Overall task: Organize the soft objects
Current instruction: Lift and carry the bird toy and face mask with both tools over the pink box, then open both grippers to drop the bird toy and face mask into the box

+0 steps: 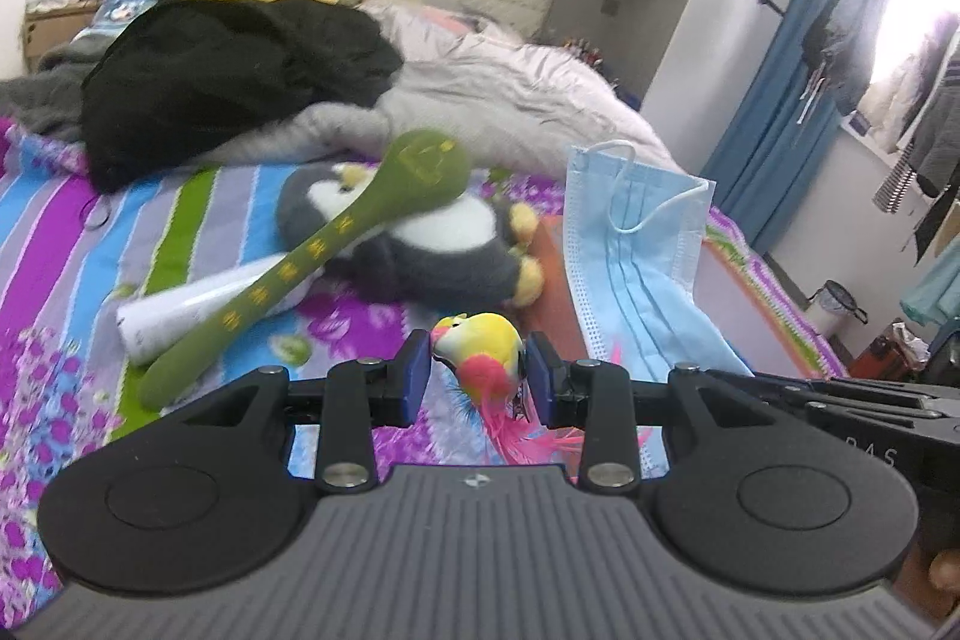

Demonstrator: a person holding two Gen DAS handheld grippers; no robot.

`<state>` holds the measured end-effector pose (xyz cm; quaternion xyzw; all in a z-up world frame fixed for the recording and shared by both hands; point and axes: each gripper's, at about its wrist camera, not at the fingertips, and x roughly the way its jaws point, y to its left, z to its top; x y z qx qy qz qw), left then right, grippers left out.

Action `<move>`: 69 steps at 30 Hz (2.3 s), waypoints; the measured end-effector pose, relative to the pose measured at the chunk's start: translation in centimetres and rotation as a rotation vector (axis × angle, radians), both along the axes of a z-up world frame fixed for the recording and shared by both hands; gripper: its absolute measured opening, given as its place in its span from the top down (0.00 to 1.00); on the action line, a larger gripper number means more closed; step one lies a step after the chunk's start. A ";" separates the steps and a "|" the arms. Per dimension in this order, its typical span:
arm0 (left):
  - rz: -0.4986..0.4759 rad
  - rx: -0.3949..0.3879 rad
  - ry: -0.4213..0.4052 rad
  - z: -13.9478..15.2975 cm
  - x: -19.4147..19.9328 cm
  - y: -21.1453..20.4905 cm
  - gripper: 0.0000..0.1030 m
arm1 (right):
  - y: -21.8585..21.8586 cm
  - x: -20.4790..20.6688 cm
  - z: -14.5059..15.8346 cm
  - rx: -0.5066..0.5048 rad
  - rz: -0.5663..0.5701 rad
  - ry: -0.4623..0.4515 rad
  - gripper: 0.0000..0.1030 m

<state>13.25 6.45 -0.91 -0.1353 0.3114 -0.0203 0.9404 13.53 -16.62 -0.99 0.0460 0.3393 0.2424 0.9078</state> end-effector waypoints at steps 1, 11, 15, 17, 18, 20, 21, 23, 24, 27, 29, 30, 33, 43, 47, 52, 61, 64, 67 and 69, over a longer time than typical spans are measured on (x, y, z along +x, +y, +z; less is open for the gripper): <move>-0.010 0.001 -0.008 0.4 0.4 -0.4 0.61 | -0.4 0.2 0.2 0.004 -0.009 -0.004 0.91; -0.116 -0.005 -0.057 2.4 4.9 -6.0 0.61 | -5.6 2.0 1.7 0.026 -0.107 -0.044 0.91; -0.161 -0.010 -0.057 2.4 7.3 -8.7 0.61 | -7.9 3.1 1.5 0.028 -0.160 -0.042 0.91; -0.184 -0.010 -0.053 2.3 8.5 -9.9 0.61 | -9.1 4.0 1.2 0.025 -0.190 -0.036 0.91; -0.194 -0.009 -0.049 2.1 9.2 -10.5 0.61 | -9.8 4.4 1.1 0.024 -0.202 -0.034 0.91; -0.216 -0.011 -0.036 1.6 10.9 -11.8 0.61 | -11.0 5.5 0.8 0.016 -0.230 -0.028 0.91; -0.224 -0.012 -0.029 1.3 11.7 -12.4 0.61 | -11.6 6.1 0.6 0.014 -0.242 -0.022 0.91; -0.246 -0.009 -0.012 0.5 13.5 -13.6 0.61 | -12.5 7.3 0.1 0.010 -0.261 -0.013 0.91; -0.255 -0.008 -0.004 0.0 14.4 -14.2 0.61 | -12.9 7.8 -0.2 0.006 -0.269 -0.004 0.91; -0.279 -0.017 0.029 -1.6 17.6 -15.7 0.61 | -14.2 10.2 -1.5 0.008 -0.288 0.036 0.91; -0.291 -0.019 0.051 -2.7 19.6 -16.6 0.61 | -14.7 11.6 -2.4 -0.004 -0.297 0.058 0.91; -0.294 -0.019 0.063 -3.3 20.7 -17.0 0.61 | -15.0 12.5 -2.9 -0.007 -0.301 0.072 0.91; -0.316 -0.019 0.102 -5.3 24.0 -18.5 0.61 | -16.0 15.4 -5.0 -0.010 -0.312 0.125 0.91; -0.316 -0.030 0.243 -13.0 33.4 -21.5 0.61 | -17.5 23.1 -11.5 -0.011 -0.343 0.258 0.90; -0.319 -0.016 0.279 -15.5 35.4 -21.9 0.61 | -17.8 24.8 -13.8 -0.015 -0.360 0.297 0.89; -0.325 -0.005 0.318 -17.1 35.8 -21.9 0.51 | -18.0 25.6 -15.3 -0.022 -0.372 0.330 0.84; -0.320 -0.003 0.272 -14.4 33.4 -21.1 0.46 | -17.7 23.9 -13.0 -0.021 -0.377 0.281 0.61; -0.319 0.001 0.246 -12.4 32.0 -20.7 0.46 | -17.7 22.6 -11.3 -0.015 -0.381 0.254 0.61; -0.317 0.001 0.212 -9.9 30.3 -20.3 0.46 | -17.6 20.9 -9.3 -0.004 -0.383 0.222 0.61; -0.316 0.003 0.191 -8.4 29.0 -20.0 0.46 | -17.4 19.7 -7.8 0.001 -0.385 0.195 0.61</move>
